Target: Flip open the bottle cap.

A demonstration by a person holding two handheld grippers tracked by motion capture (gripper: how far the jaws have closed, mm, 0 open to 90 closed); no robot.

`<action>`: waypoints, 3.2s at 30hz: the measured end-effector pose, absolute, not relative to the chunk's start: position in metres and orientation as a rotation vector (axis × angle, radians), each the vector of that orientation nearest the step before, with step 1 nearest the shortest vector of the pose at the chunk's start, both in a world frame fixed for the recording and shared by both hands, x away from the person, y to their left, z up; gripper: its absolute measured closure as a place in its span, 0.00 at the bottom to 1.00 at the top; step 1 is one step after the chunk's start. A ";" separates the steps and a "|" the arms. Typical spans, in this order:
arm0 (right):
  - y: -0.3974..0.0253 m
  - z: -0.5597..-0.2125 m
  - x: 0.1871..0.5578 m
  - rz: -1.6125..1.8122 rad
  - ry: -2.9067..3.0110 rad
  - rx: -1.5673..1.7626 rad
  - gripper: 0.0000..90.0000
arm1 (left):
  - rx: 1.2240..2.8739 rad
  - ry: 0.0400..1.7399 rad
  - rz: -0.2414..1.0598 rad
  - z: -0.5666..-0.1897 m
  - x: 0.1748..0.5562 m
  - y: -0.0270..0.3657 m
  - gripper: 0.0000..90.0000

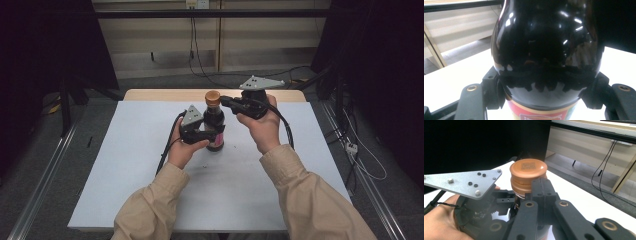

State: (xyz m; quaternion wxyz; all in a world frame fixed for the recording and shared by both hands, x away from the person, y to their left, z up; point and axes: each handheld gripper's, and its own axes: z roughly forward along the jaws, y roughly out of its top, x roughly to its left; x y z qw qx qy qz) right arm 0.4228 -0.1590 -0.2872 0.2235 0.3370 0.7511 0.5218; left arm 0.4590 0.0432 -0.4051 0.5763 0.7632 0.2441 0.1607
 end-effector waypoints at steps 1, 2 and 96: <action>-0.159 -0.287 0.423 1.440 2.074 0.927 1.00 | 1.779 0.575 0.375 -0.406 0.459 0.043 0.36; -0.158 -0.287 0.423 1.439 2.074 0.930 1.00 | 1.780 0.575 0.374 -0.406 0.459 0.043 0.36; -0.163 -0.279 0.423 1.490 2.076 0.906 1.00 | 1.750 0.608 0.402 -0.409 0.456 0.038 0.34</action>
